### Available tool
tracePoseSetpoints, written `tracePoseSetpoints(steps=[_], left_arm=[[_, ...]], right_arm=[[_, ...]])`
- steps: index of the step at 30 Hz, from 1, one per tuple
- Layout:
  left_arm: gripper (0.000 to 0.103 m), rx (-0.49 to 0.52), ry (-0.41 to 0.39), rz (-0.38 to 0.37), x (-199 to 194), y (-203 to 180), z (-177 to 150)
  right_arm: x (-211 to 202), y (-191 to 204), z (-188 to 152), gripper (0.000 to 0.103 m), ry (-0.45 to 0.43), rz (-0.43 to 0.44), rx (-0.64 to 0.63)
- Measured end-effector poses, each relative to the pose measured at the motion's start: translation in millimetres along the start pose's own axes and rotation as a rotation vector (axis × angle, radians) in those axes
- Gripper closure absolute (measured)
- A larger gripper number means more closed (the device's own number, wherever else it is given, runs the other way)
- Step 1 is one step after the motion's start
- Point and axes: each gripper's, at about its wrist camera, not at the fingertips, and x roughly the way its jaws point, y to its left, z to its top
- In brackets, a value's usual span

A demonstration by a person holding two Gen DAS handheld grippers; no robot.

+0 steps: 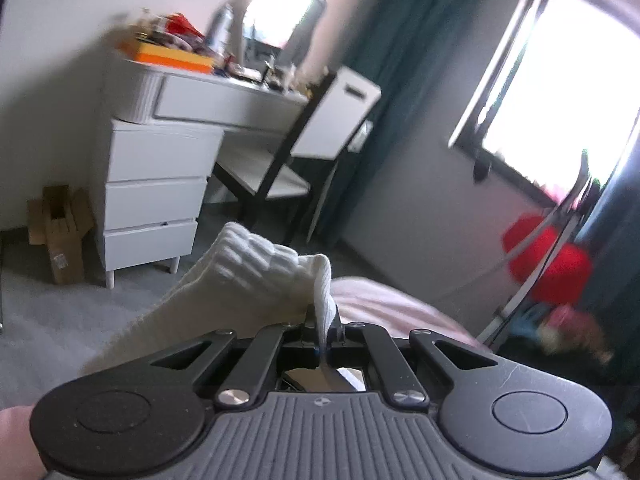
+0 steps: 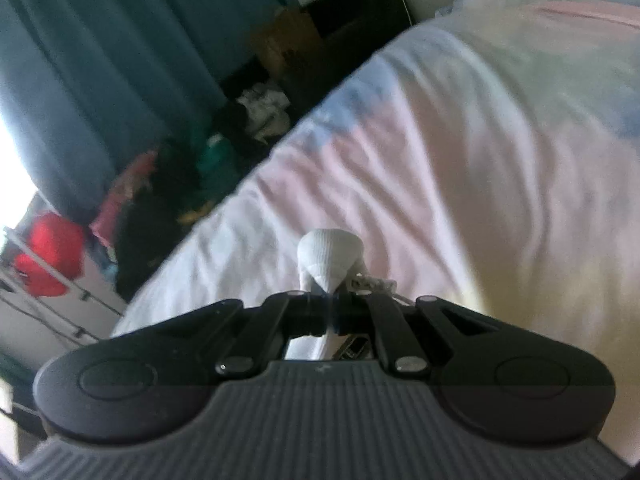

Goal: Fold clothes

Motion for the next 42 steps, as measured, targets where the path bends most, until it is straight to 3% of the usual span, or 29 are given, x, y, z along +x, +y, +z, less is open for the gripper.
tracePoseSetpoints(steps=[6, 9, 10, 11, 12, 13, 14, 16, 20, 26, 29, 31, 34, 39, 42], left_arm=[[0.095, 0.079, 0.104, 0.069, 71, -18, -22], [0.084, 0.079, 0.113, 0.049, 69, -15, -27], [0.076, 0.068, 0.121, 0.029, 63, -11, -27], [0.070, 0.055, 0.131, 0.007, 57, -7, -27], [0.057, 0.041, 0.140, -0.015, 50, -3, -27], [0.049, 0.028, 0.150, -0.037, 44, 1, -27], [0.048, 0.015, 0.159, -0.059, 37, 5, -27], [0.040, -0.009, 0.181, -0.097, 18, 16, -32], [0.034, -0.075, 0.223, -0.146, -18, 47, -47], [0.032, -0.208, 0.269, -0.177, -55, 99, -79], [0.032, -0.266, 0.280, -0.196, -64, 112, -88], [0.033, -0.305, 0.283, -0.170, -65, 117, -91], [0.034, -0.391, 0.274, -0.148, -70, 129, -99], [0.032, -0.476, 0.205, -0.117, -77, 142, -106], [0.032, -0.458, 0.196, -0.084, -73, 140, -108]], right_arm=[[57, 14, -25, 0.096, 0.015, -0.037, -0.073], [57, 11, -28, 0.095, 0.005, -0.015, -0.062], [53, 8, -26, 0.094, 0.010, -0.001, -0.053], [49, 5, -25, 0.090, 0.017, 0.016, -0.044], [43, 2, -23, 0.085, 0.032, 0.043, -0.033], [38, -2, -22, 0.069, 0.049, 0.075, -0.022], [30, -7, -20, 0.051, 0.072, 0.128, -0.012], [12, -12, -20, 0.037, 0.097, 0.211, -0.023], [-37, -27, -32, 0.035, 0.124, 0.287, -0.048], [-86, -91, -69, 0.034, 0.156, 0.405, 0.195], [-85, -120, -85, 0.034, 0.206, 0.413, 0.290], [-79, -130, -91, 0.034, 0.223, 0.400, 0.331], [-62, -132, -94, 0.034, 0.246, 0.402, 0.329], [-30, -120, -92, 0.038, 0.187, 0.425, 0.290], [-13, -110, -86, 0.042, 0.132, 0.425, 0.269]])
